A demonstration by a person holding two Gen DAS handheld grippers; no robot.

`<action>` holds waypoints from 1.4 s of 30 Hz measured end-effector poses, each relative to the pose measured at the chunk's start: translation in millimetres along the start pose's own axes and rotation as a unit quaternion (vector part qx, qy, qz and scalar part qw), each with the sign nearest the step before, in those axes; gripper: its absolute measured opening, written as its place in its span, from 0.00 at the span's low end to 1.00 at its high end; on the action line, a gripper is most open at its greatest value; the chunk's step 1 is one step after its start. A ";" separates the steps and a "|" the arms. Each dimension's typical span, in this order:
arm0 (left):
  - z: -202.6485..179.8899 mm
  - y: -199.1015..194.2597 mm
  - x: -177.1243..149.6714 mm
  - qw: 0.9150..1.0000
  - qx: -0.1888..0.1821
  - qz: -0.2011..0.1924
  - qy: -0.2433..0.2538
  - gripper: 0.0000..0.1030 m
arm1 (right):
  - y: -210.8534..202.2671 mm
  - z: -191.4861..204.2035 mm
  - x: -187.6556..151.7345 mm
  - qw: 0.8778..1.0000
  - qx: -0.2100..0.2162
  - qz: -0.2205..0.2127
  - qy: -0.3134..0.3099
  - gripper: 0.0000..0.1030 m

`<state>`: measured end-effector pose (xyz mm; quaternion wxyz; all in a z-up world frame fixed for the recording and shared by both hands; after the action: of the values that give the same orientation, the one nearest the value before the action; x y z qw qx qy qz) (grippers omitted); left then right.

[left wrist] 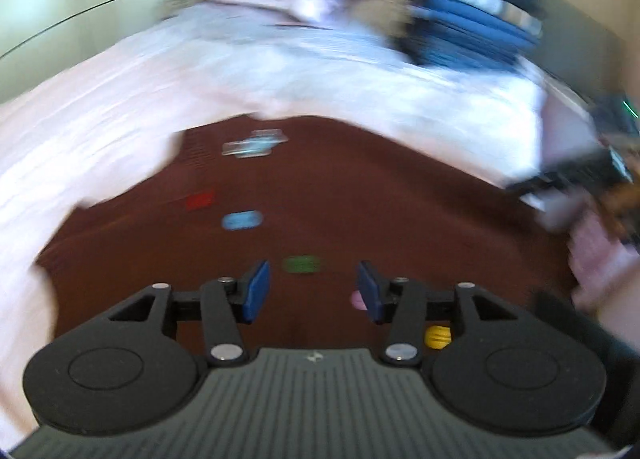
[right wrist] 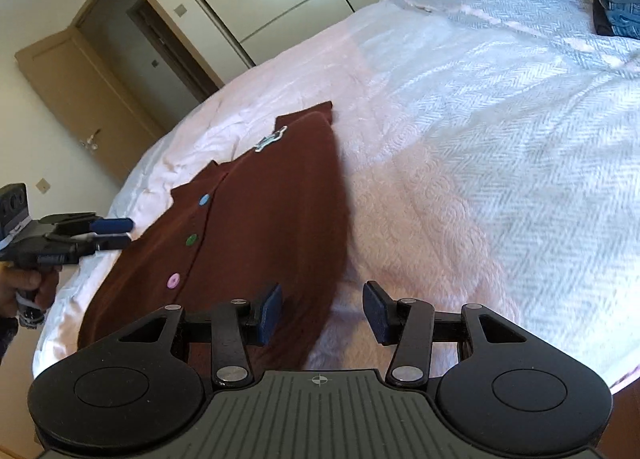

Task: Fold clothes

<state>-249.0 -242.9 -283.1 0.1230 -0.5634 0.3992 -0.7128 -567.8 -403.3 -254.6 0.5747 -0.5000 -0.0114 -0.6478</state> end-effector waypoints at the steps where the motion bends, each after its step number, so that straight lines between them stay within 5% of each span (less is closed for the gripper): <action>1: -18.3 -0.7 -3.4 0.999 -0.015 0.001 0.029 0.50 | 2.1 7.9 -3.6 1.000 0.001 0.001 -0.018 0.47; 6: -81.6 3.8 -44.4 0.989 -0.011 0.048 0.142 0.55 | 12.6 47.2 -21.4 0.994 0.006 0.005 -0.107 0.47; 9: -98.8 6.4 -71.0 0.979 0.048 0.070 0.184 0.55 | 18.9 70.7 -32.1 0.987 0.009 0.007 -0.161 0.49; 13: -106.9 -2.3 -98.4 0.960 0.120 0.077 0.243 0.46 | 27.3 102.1 -46.4 0.973 0.013 0.011 -0.231 0.65; 18: -90.4 -19.6 -107.4 0.961 0.174 0.077 0.199 0.04 | 63.0 150.0 -79.1 0.922 -0.022 0.030 -0.385 0.65; 21: -86.1 -38.3 -109.6 0.966 0.185 0.052 0.174 0.02 | 80.9 169.3 -94.1 0.893 -0.031 0.031 -0.448 0.65; 24: -91.9 -60.4 -117.9 0.964 0.193 0.042 0.180 0.01 | 93.7 181.6 -96.7 0.893 -0.012 0.034 -0.448 0.61; 26: -99.1 -67.9 -120.6 0.959 0.198 0.051 0.196 0.01 | 102.3 189.9 -98.4 0.894 0.000 0.036 -0.447 0.44; 31: -99.9 -60.4 -128.7 0.961 0.185 0.083 0.187 0.03 | 121.6 202.8 -110.7 0.888 0.023 0.056 -0.455 0.44; 35: -101.4 -56.4 -130.4 0.966 0.163 0.084 0.181 0.20 | 111.8 192.7 -92.1 0.901 0.024 0.051 -0.430 0.44; 37: -103.0 -63.9 -132.6 0.971 0.157 0.071 0.164 0.38 | 98.8 181.7 -82.2 0.913 0.017 0.037 -0.406 0.45; 42: -99.0 -86.6 -147.2 0.973 0.195 0.053 0.109 0.43 | 60.4 151.1 -70.8 0.938 -0.014 0.001 -0.346 0.55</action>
<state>-265.1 -52.0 -330.1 0.2239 -0.4256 0.2931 -0.8263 -437.5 -282.8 -259.7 0.5283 -0.7016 -0.2001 -0.4342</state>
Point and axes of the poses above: each gripper's, at about its wrist camera, not at the fingertips, and y roughly the way its jaws point, z to its left, x to its top, the point moved 2 cm from there along y, roughly the way its jaws point, and after that the axes turned 1 degree about -z, right-handed, at the moved point
